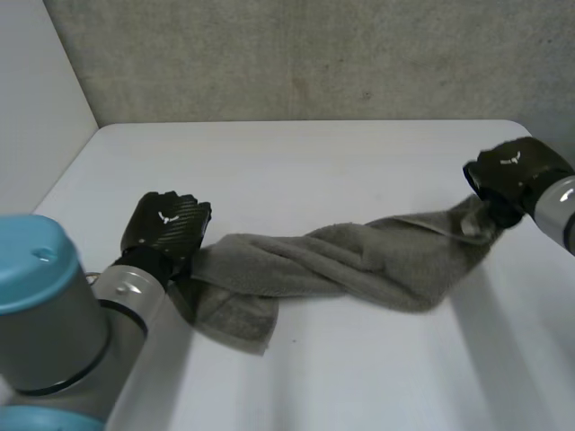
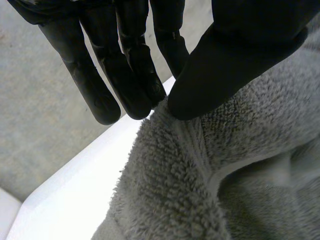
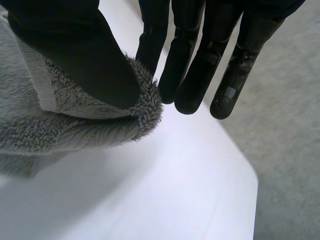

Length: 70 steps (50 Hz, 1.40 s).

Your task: Fold the towel.

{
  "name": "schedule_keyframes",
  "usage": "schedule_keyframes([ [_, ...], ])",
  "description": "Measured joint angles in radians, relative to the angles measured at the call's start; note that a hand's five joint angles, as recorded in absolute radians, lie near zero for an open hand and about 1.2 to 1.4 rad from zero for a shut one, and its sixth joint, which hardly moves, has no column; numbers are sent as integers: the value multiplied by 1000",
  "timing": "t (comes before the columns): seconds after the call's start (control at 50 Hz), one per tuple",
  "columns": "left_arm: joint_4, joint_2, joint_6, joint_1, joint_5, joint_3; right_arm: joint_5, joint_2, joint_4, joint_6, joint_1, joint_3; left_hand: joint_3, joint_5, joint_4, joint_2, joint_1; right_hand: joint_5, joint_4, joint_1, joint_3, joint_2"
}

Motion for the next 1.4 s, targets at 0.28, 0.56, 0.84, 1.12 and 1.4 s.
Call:
schedule_keyframes([
  [0.28, -265, 15, -36, 92, 150, 56, 9, -3, 298, -261, -10, 56, 0, 1, 0, 1, 0, 2, 0, 0, 0, 0],
  [0.56, -142, -260, -43, 115, 136, 579, 57, 181, -164, 4, 19, -312, 1, 1, 0, 2, 4, 2, 0, 0, 0, 0],
  [0.84, 43, -130, -169, 118, 17, 779, 53, -11, -818, 368, 36, -209, 1, 6, 1, 2, 6, 7, 0, 0, 0, 0],
  [1.12, 83, -154, -179, 136, 62, 222, -114, 16, -647, 392, 32, 124, 1, 6, 1, 2, 7, 8, 0, 0, 4, 10],
  [1.4, 53, -243, -40, 136, 97, -1, -138, 228, -318, 297, 12, 188, 1, 6, 1, 2, 7, 8, 0, 0, 4, 10],
])
